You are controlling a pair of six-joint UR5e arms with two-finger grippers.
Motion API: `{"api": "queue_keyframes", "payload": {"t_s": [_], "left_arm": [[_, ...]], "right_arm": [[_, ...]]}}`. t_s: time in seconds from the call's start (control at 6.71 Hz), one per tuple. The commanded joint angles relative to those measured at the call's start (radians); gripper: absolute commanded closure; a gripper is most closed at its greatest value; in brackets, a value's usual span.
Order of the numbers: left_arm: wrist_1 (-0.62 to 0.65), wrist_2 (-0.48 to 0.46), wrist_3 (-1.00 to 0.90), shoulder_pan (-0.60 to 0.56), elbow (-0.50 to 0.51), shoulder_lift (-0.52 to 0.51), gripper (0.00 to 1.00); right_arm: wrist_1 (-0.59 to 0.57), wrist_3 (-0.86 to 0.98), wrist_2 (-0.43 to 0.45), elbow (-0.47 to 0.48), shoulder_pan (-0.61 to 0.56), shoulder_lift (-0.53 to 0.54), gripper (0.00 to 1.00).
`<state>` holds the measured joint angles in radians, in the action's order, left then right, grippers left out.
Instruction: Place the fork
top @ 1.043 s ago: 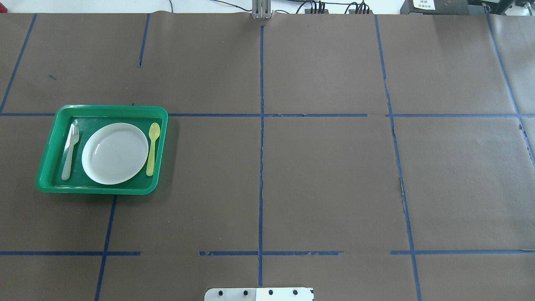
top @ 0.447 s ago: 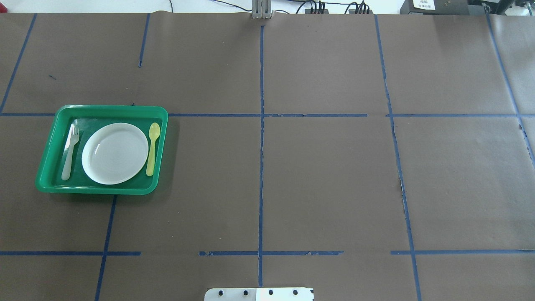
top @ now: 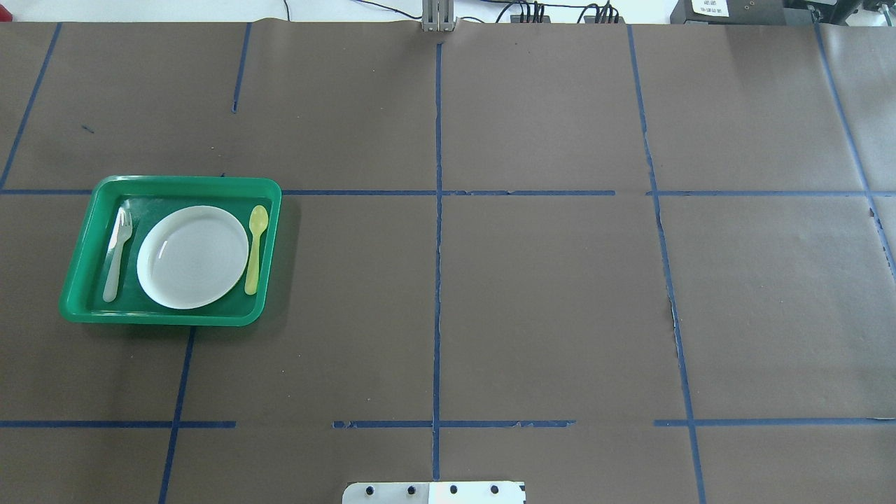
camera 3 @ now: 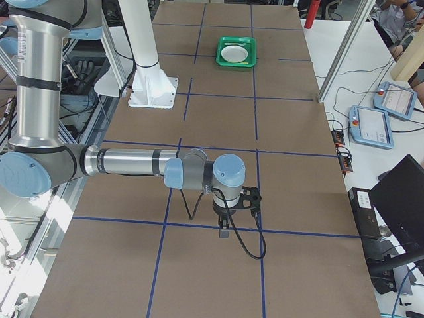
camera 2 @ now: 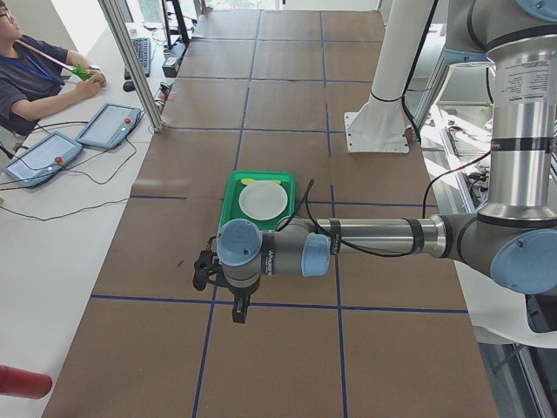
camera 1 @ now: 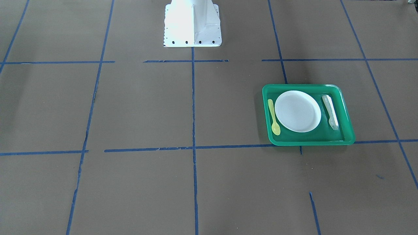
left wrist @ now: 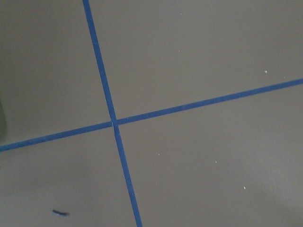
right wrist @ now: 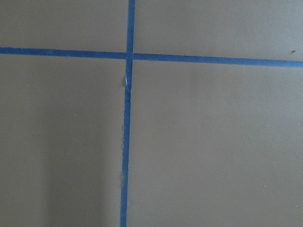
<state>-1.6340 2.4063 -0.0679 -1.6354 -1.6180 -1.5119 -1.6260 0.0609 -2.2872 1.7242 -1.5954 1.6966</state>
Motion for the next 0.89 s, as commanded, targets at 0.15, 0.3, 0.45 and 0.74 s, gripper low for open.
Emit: {"api": "queue_keyframes", "payload": {"t_s": [0.15,0.3,0.45,0.74], "left_arm": [[-0.001,-0.001,0.027,0.003,-0.002,0.002,0.0],[-0.003,0.001,0.023,0.008,0.004,0.002,0.0],[-0.004,0.001,0.019,0.008,0.007,0.002,0.0],[-0.004,0.001,0.019,0.008,0.007,0.001,0.0]], "right_arm": [[0.0,-0.001,0.0,0.0,0.0,0.0,0.0],[0.0,0.0,0.0,0.0,0.0,0.0,0.0],[0.0,0.001,0.0,0.0,0.0,0.0,0.0],[0.0,0.001,0.0,0.0,0.0,0.0,0.0]]}}
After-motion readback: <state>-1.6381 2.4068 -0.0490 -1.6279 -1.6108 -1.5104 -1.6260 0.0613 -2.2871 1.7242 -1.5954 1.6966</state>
